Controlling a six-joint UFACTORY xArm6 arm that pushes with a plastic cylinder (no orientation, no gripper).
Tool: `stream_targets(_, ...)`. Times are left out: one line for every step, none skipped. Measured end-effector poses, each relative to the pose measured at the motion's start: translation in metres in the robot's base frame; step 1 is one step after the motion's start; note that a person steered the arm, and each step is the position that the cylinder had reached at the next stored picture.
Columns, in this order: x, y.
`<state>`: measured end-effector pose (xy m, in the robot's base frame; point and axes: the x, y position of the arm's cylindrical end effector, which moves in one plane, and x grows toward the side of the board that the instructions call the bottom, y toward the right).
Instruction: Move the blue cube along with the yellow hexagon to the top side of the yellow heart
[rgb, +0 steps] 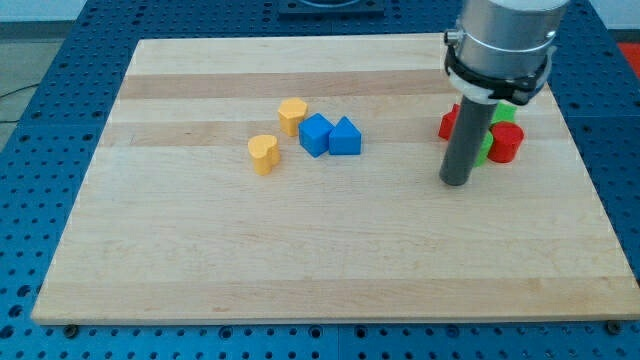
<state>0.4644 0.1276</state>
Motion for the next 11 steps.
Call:
stream_targets(-0.038, -0.040)
stream_targets(-0.033, -0.076)
stream_targets(-0.032, -0.087)
stream_targets(-0.035, -0.109)
stream_targets(-0.037, -0.155)
stream_targets(-0.043, -0.174)
stream_targets(-0.042, -0.166)
stream_targets(-0.047, -0.145)
stream_targets(-0.060, -0.145)
stream_targets(-0.067, -0.142)
stream_targets(-0.077, -0.142)
